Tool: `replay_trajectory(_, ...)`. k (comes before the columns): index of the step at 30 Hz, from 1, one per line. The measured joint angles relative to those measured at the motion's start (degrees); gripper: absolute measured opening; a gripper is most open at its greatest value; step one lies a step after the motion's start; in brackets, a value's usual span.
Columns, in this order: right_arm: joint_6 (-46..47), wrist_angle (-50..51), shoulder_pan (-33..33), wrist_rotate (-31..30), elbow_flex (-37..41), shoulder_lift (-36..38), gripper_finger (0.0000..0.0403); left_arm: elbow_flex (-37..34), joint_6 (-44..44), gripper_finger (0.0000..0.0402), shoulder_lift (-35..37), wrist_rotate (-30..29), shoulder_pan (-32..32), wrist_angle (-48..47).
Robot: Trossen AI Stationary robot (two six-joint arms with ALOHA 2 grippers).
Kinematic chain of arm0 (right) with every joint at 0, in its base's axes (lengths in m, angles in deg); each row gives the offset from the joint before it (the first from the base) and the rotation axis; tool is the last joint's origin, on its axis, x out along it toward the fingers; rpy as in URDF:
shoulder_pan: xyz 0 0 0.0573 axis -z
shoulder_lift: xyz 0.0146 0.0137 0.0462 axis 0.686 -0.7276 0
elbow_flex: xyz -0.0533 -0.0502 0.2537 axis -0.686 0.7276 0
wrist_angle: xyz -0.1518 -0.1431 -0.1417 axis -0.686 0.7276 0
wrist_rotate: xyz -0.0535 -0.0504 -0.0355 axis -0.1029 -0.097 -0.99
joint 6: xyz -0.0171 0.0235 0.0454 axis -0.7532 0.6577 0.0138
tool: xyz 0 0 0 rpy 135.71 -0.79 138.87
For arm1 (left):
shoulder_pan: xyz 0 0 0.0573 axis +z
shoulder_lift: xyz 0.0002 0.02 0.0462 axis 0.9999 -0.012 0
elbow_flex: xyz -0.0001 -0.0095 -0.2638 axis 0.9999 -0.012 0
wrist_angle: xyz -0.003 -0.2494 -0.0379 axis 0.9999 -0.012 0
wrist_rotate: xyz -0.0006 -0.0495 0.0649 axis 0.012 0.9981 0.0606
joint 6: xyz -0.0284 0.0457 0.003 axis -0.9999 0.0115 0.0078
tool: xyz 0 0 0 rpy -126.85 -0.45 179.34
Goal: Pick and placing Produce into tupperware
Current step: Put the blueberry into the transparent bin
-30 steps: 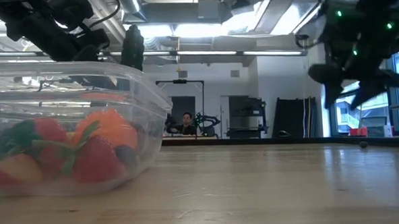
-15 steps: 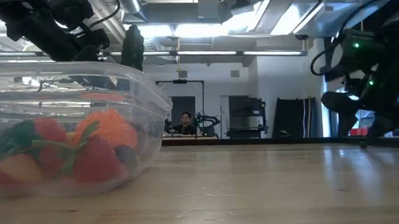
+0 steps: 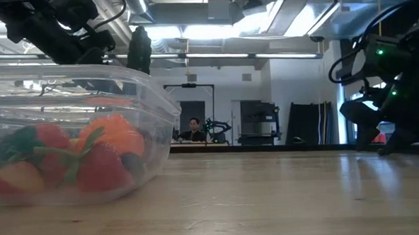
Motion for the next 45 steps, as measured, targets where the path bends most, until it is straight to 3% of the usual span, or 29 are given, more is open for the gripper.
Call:
replay_trajectory(12,-2.46,-0.40,0.04,3.33,-0.50,-0.85,0.0291,0.00,-0.27,0.0176,0.00,0.00,-0.01,0.00)
replay_trajectory(22,-2.44,0.82,0.04,4.94,-0.63,-1.19,0.0213,0.00,-0.41,0.0176,0.00,0.02,0.01,-0.02)
replay_trajectory(29,-2.40,1.20,0.04,7.15,-0.66,-1.17,0.0180,0.00,-0.41,0.0176,0.00,0.02,0.01,-0.02)
replay_trajectory(45,-0.89,1.68,-0.03,8.84,-0.70,-1.17,0.0173,0.00,-0.39,0.0176,0.00,0.02,0.01,-0.02)
